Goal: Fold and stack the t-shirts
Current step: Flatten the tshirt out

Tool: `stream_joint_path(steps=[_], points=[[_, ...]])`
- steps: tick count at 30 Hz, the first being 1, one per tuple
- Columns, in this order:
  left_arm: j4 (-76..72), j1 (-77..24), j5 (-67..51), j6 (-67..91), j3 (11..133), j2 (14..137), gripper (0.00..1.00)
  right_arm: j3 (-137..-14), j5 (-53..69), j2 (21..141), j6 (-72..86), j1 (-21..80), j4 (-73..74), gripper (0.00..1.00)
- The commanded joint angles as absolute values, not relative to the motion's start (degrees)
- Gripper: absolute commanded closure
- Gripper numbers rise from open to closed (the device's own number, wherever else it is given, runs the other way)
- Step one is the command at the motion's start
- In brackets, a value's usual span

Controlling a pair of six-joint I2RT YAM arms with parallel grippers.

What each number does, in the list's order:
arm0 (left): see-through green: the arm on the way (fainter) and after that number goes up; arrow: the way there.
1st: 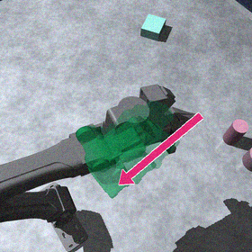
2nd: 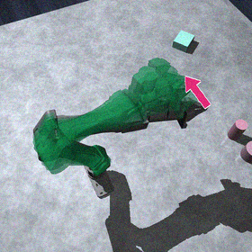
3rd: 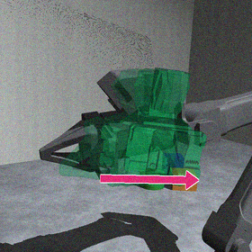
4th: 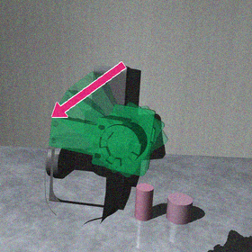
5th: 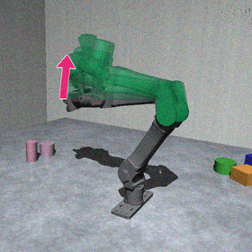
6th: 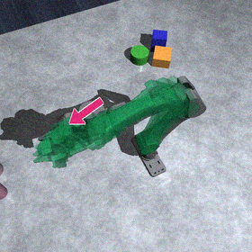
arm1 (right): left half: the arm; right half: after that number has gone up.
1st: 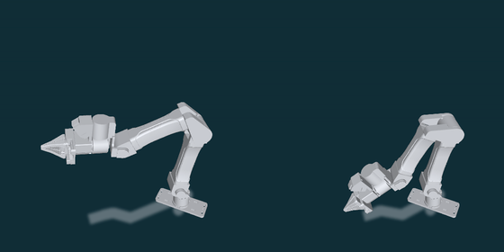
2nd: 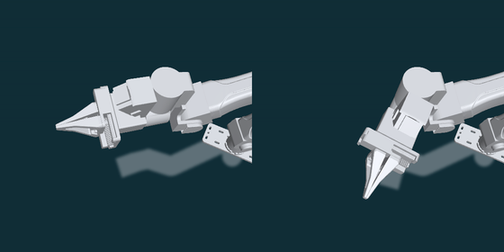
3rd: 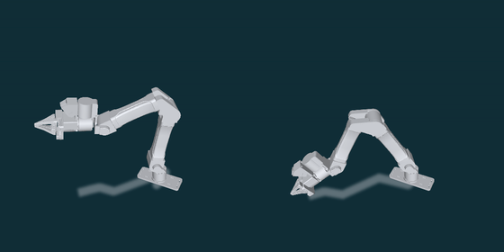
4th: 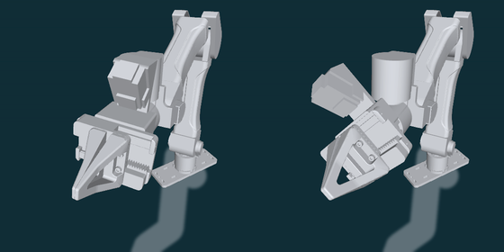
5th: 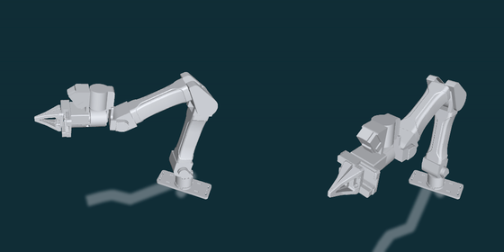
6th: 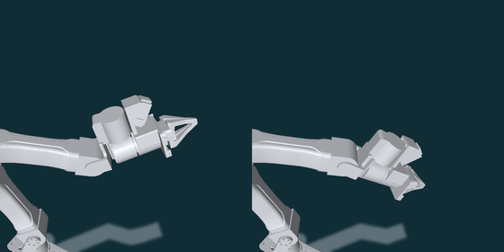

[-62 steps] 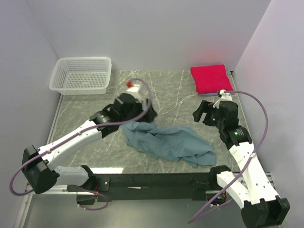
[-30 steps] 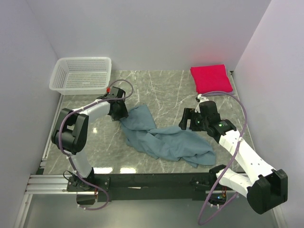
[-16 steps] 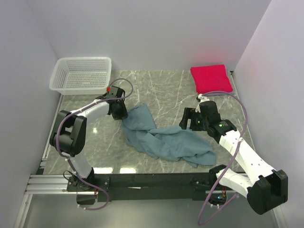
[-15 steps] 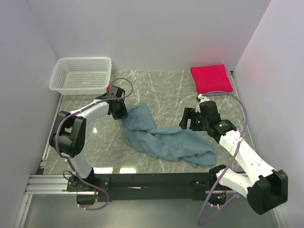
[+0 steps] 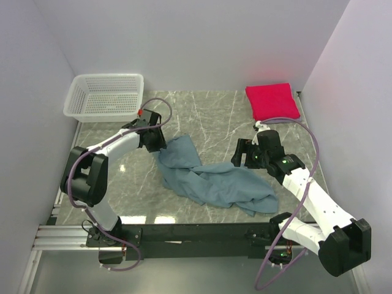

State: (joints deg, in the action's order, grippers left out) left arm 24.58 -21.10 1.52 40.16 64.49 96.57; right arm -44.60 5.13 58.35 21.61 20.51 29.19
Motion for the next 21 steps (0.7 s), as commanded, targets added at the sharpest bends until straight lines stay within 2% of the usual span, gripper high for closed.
stream_joint_path(steps=[1,10,16,19,20,21], points=[[22.68,-21.62,0.53,41.04,63.72,97.11,0.59,-45.26,4.22,58.27,21.88,20.92,27.07,0.11],[21.36,-21.62,1.58,40.87,62.75,99.05,0.6,-44.04,4.31,57.92,21.97,20.92,26.54,0.11],[20.57,-21.62,1.58,40.52,62.75,100.28,0.68,-43.15,4.13,57.48,22.32,20.92,26.46,0.11],[19.86,-21.62,1.76,40.43,62.75,100.2,0.79,-42.8,3.87,57.48,22.5,20.92,26.63,0.11],[20.21,-21.53,1.93,40.26,63.19,100.02,0.9,-42.72,3.69,57.65,22.67,20.92,26.8,0.11],[20.82,-21.53,2.37,40.17,63.54,99.58,0.96,-42.63,2.91,57.83,22.94,20.92,27.15,0.11]])
